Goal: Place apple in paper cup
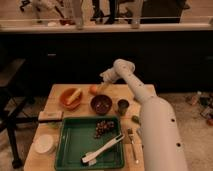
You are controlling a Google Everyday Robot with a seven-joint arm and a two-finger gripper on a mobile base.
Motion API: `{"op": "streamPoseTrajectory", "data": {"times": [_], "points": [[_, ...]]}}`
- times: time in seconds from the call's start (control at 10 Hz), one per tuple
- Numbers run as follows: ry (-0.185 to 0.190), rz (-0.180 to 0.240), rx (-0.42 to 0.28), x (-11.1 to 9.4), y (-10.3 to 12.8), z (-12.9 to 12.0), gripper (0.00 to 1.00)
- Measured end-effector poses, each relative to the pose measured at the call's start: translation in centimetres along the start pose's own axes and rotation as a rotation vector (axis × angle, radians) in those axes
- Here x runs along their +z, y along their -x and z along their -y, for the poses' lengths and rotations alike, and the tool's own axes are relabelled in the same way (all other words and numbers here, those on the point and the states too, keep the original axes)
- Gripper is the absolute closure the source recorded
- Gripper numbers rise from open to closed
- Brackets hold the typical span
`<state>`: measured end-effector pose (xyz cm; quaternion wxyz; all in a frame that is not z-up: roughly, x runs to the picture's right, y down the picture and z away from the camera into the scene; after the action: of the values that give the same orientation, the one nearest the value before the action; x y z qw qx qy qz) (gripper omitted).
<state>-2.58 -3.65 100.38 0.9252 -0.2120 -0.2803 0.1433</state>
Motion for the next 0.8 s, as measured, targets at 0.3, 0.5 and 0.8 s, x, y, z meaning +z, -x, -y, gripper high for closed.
{"op": "streamPoseTrajectory", "data": {"times": [0.3,0.5,0.8], "points": [[0.048,-0.013,0.020,2.0,-1.2,-0.7,0.20],[0.073,-0.014,0.023,3.0,-1.0,-1.1,0.20],[0.087,0.013,0.027,3.4,-0.5,-1.3,0.20]]}}
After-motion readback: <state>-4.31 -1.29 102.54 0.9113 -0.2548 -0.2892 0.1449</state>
